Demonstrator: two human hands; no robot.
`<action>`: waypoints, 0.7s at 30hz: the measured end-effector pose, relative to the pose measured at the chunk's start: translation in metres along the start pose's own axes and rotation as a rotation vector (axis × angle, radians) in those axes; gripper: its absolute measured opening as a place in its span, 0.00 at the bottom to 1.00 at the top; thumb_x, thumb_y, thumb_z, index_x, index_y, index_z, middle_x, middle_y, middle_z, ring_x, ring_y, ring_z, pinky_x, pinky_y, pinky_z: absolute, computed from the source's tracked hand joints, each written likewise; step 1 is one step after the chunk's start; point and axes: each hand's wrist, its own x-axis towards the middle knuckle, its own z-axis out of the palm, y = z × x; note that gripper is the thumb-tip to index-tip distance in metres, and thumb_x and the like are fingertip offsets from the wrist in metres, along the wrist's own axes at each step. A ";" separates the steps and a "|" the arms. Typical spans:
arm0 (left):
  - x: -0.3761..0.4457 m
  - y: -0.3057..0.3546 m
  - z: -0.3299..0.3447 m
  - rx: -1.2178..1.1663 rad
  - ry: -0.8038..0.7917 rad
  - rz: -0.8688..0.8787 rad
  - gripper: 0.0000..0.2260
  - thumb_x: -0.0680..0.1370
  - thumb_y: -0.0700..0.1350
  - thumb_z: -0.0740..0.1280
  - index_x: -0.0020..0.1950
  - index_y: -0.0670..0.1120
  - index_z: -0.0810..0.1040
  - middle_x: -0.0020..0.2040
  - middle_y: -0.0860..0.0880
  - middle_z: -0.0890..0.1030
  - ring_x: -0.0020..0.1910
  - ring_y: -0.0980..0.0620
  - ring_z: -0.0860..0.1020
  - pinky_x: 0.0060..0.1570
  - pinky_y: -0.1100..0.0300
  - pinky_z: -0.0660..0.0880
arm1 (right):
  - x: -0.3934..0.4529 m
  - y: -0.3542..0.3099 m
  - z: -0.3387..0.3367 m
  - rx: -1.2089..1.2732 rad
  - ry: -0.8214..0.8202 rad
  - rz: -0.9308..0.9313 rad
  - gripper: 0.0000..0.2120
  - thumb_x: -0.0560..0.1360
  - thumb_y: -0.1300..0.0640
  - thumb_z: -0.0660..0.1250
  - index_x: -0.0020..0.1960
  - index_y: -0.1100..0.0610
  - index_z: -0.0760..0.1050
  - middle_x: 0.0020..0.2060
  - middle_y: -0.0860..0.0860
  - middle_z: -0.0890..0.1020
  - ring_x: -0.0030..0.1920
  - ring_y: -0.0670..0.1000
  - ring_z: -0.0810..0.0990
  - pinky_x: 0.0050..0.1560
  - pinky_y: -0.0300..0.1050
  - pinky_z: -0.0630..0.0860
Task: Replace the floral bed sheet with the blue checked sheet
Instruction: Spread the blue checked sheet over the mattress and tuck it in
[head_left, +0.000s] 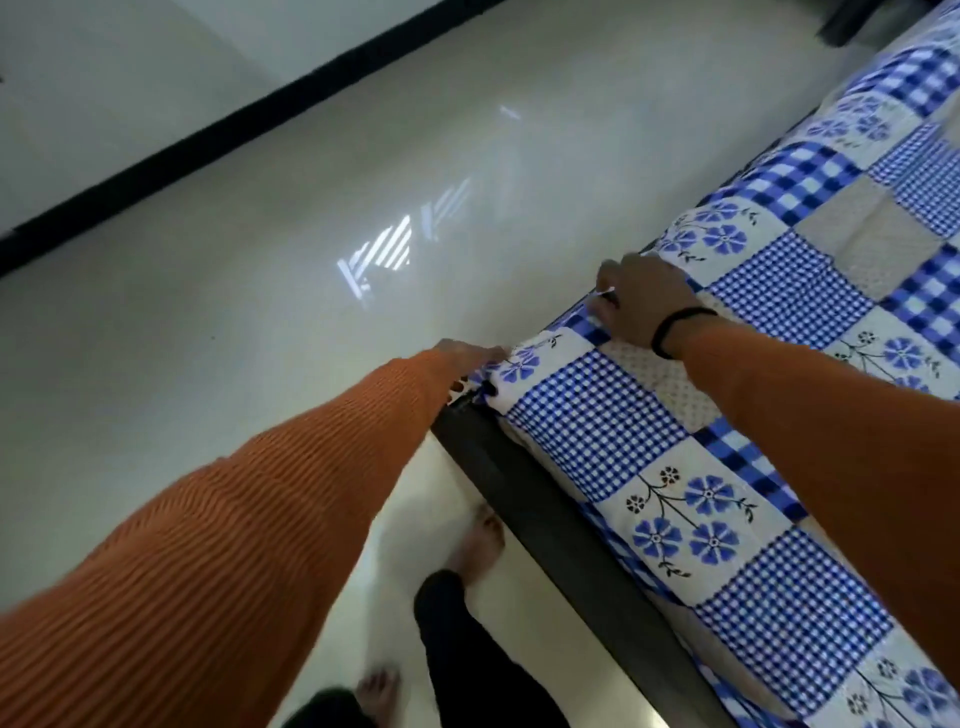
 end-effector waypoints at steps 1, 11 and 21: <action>0.010 -0.003 0.001 0.077 0.047 0.033 0.22 0.73 0.56 0.77 0.58 0.42 0.82 0.53 0.47 0.83 0.52 0.48 0.80 0.48 0.58 0.74 | 0.014 -0.001 0.002 0.011 -0.012 0.010 0.16 0.81 0.44 0.62 0.60 0.55 0.74 0.57 0.58 0.78 0.59 0.62 0.76 0.56 0.56 0.75; 0.045 -0.046 -0.004 0.198 0.333 -0.038 0.11 0.69 0.63 0.71 0.41 0.58 0.82 0.47 0.51 0.85 0.47 0.46 0.83 0.57 0.49 0.78 | 0.096 -0.023 0.033 -0.029 -0.501 -0.080 0.21 0.75 0.42 0.70 0.62 0.52 0.76 0.62 0.56 0.78 0.60 0.59 0.78 0.62 0.55 0.76; -0.039 -0.002 0.049 0.033 0.185 0.469 0.13 0.86 0.50 0.57 0.50 0.47 0.78 0.46 0.51 0.80 0.45 0.55 0.75 0.51 0.58 0.72 | 0.037 -0.034 0.036 -0.157 -0.355 -0.341 0.23 0.83 0.43 0.50 0.57 0.53 0.80 0.56 0.53 0.82 0.58 0.55 0.78 0.59 0.53 0.74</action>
